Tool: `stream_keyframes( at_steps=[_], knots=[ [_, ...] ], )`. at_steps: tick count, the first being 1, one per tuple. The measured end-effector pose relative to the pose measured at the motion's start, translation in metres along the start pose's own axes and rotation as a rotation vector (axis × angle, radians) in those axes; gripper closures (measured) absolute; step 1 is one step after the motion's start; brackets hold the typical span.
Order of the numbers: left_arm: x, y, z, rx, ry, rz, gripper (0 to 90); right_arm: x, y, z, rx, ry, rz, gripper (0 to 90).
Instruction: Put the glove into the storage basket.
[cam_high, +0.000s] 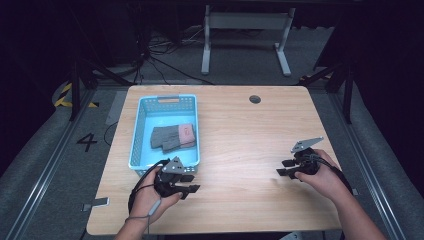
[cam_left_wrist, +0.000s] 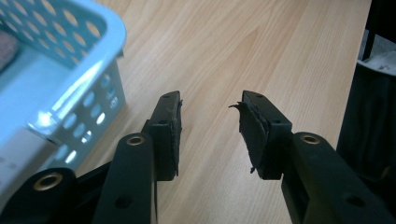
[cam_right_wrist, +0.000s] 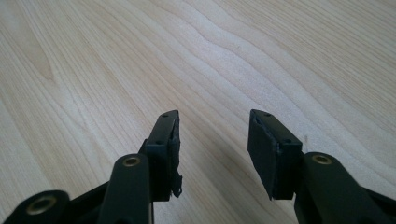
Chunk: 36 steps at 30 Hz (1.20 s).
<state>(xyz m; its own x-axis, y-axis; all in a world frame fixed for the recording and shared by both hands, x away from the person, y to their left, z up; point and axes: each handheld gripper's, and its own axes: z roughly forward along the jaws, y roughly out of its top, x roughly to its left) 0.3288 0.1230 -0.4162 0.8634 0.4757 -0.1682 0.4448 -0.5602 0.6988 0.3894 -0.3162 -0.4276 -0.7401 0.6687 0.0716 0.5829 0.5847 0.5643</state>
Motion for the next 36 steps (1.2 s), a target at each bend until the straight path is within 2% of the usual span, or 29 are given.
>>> stream_keyframes(
  at_steps=[3,4,8,10,14,17,22,25,30,33,36],
  knots=[
    [0.001,-0.010,0.009,0.019,0.045,0.002,59.2,0.000,-0.001,0.001,0.003,-0.001,0.005,54.5],
    [0.002,-0.013,0.012,0.026,0.047,-0.001,59.2,0.000,-0.001,0.001,0.004,0.001,0.004,54.4],
    [0.004,-0.020,0.021,0.024,0.039,-0.015,59.1,0.000,-0.002,0.003,0.009,0.000,0.001,54.1],
    [0.004,-0.024,0.023,0.008,0.045,-0.019,58.4,0.000,-0.003,0.005,0.009,0.001,-0.003,53.6],
    [0.005,-0.031,0.027,0.000,0.028,-0.044,57.5,0.002,-0.004,0.008,0.004,0.010,-0.011,53.4],
    [0.005,-0.030,0.028,0.006,0.059,-0.035,56.1,0.001,-0.006,0.012,0.008,0.009,-0.019,52.8],
    [0.007,-0.031,0.030,0.007,0.060,-0.034,54.0,0.003,-0.006,0.016,-0.016,0.006,-0.052,51.6],
    [0.007,-0.030,0.030,0.011,0.058,-0.028,53.6,0.003,-0.007,0.017,-0.022,0.007,-0.053,51.2],
    [0.006,-0.028,0.030,0.010,0.066,-0.042,51.4,0.004,-0.007,0.019,-0.039,0.010,-0.070,48.8],
    [0.006,-0.027,0.031,-0.007,0.065,-0.058,49.6,0.005,-0.007,0.019,-0.051,0.009,-0.075,48.1],
    [0.007,-0.027,0.032,0.008,0.067,-0.053,47.8,0.005,-0.007,0.018,-0.060,0.004,-0.081,47.8]
  ],
)
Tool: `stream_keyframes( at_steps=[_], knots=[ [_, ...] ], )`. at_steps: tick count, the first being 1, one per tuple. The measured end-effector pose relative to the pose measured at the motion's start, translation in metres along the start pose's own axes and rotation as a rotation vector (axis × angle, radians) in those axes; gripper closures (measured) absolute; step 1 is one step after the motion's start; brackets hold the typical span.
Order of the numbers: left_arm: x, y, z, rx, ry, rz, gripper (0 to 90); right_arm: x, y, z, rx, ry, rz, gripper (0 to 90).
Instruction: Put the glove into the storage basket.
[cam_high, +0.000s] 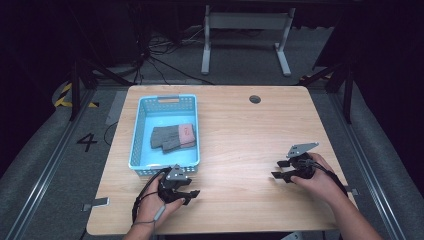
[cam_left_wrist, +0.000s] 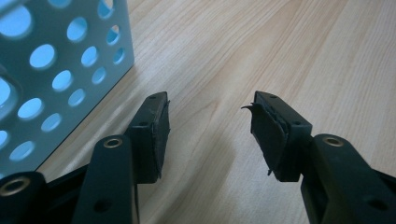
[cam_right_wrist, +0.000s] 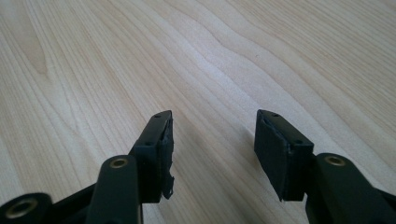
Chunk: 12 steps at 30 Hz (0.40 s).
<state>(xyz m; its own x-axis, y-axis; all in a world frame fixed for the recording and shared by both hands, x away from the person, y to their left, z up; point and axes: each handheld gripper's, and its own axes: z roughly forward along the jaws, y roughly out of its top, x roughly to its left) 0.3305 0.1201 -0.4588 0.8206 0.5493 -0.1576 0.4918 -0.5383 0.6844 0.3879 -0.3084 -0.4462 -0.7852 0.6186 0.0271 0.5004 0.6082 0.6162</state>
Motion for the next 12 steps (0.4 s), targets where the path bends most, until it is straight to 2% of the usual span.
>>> stream_keyframes(
  at_steps=[12],
  knots=[
    [-0.0002,0.0007,0.0008,0.009,0.010,0.007,45.9,0.0007,0.0012,-0.0036,-0.016,-0.012,0.000,47.4]
  ],
)
